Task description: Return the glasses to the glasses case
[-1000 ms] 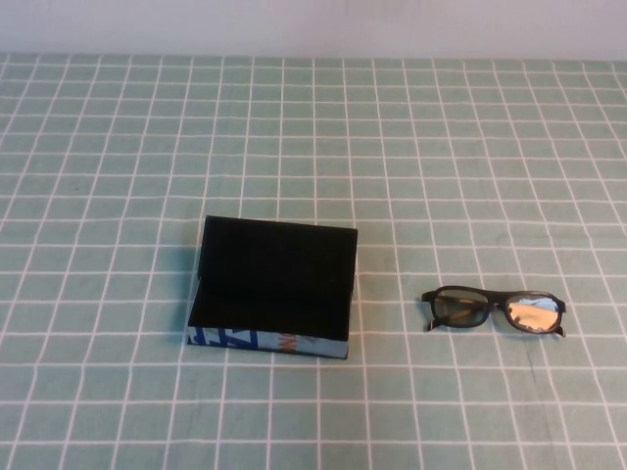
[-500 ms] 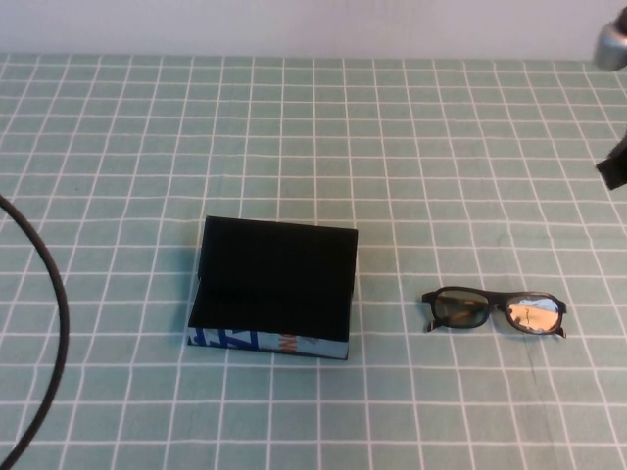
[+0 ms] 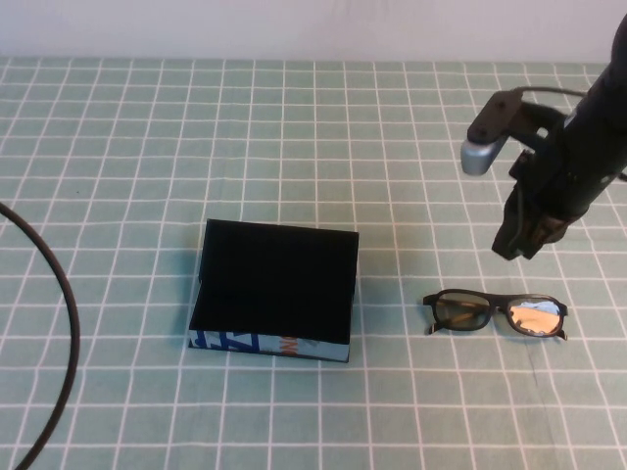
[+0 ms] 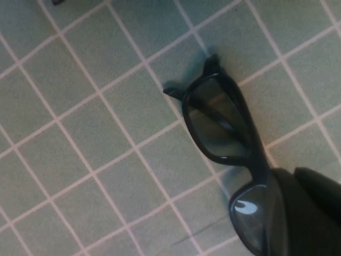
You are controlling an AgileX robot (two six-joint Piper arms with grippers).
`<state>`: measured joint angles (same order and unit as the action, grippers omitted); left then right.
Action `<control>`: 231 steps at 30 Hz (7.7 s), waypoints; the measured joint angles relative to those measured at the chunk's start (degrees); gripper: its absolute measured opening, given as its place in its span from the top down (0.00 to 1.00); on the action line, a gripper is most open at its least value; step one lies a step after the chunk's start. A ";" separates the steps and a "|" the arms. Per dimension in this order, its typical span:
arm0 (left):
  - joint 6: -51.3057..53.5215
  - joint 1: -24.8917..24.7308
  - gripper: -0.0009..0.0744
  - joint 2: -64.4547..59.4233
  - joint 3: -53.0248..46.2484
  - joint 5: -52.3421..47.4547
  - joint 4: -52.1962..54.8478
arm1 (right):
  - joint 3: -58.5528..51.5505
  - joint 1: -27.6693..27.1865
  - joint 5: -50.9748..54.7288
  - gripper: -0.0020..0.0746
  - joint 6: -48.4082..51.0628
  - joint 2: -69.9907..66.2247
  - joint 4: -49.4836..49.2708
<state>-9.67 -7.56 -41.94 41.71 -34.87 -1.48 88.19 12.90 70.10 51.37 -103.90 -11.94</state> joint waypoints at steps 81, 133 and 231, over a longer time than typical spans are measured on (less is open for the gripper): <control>1.03 0.00 0.99 0.00 0.00 -2.39 0.57 | 28.54 26.26 0.42 0.95 -3.88 -20.37 -7.73; 12.04 -2.38 0.99 -9.40 -1.47 -3.27 -5.40 | 34.76 23.56 0.42 0.99 -15.03 -23.17 -10.13; 60.75 -22.84 0.99 -50.30 -2.26 23.92 -58.31 | 22.40 19.86 -0.51 0.99 -27.93 -27.23 -28.72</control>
<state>51.08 -30.41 -92.24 39.45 -10.95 -59.80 110.59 32.76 69.59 23.44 -131.13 -40.66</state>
